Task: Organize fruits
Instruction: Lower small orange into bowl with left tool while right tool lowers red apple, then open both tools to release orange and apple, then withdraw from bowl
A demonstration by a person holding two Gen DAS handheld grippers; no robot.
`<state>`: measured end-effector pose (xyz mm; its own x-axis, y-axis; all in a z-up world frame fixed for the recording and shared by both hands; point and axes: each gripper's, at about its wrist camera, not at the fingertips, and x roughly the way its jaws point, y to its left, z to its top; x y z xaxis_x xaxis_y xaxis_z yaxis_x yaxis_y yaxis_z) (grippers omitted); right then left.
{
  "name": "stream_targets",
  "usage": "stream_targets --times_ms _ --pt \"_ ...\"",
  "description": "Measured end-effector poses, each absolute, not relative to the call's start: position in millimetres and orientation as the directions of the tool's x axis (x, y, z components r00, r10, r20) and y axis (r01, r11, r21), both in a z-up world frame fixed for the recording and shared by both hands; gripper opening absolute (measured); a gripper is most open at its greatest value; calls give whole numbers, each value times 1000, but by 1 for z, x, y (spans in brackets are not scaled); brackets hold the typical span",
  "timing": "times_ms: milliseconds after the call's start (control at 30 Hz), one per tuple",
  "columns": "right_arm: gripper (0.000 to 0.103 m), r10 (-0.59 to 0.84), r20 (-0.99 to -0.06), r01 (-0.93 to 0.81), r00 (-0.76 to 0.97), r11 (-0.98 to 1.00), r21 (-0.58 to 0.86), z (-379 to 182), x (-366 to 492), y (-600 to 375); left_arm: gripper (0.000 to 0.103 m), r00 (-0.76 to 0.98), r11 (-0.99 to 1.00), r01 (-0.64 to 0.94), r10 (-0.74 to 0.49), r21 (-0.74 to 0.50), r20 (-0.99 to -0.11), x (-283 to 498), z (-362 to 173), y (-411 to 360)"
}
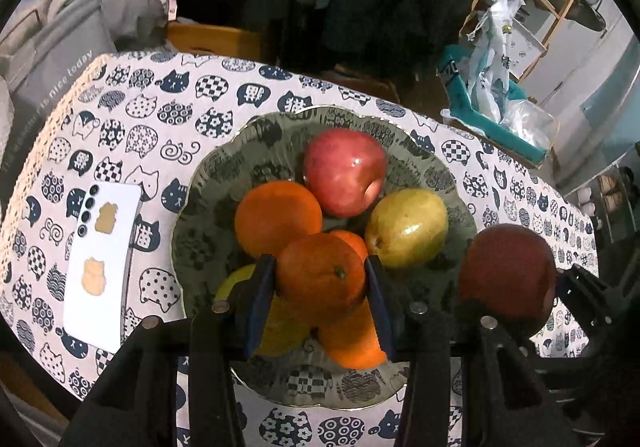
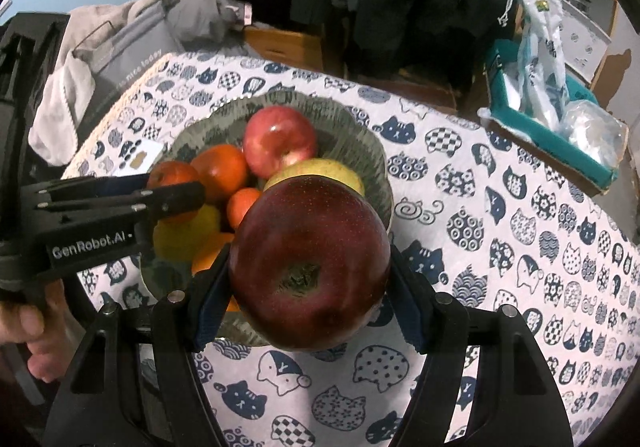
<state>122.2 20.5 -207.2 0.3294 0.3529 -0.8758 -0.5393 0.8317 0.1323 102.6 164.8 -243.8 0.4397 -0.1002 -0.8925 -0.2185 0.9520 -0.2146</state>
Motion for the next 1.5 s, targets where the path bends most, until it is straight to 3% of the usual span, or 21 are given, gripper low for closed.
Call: stream_targets --times_ms 233,500,667,833,1033,1500 --pt "71 362 -888 -549 285 820 159 -220 123 24 59 447 950 -224 -98 -217 -889 100 -241 168" --pt "72 348 -909 -569 232 806 163 -235 123 37 61 456 945 -262 -57 -195 -888 87 -231 178" --pt "74 345 -909 -572 235 805 158 -239 124 42 67 461 949 -273 -17 -160 -887 79 -226 181" --pt "79 363 -889 -567 278 810 153 -221 130 41 68 459 946 -286 -6 -154 -888 73 -223 185" --pt "80 366 -865 -542 343 829 136 -193 134 34 78 494 945 -285 3 -158 -869 64 -206 186" --pt "83 356 -773 -477 524 875 80 -115 122 4 87 624 953 -266 58 -142 -779 42 -139 176"
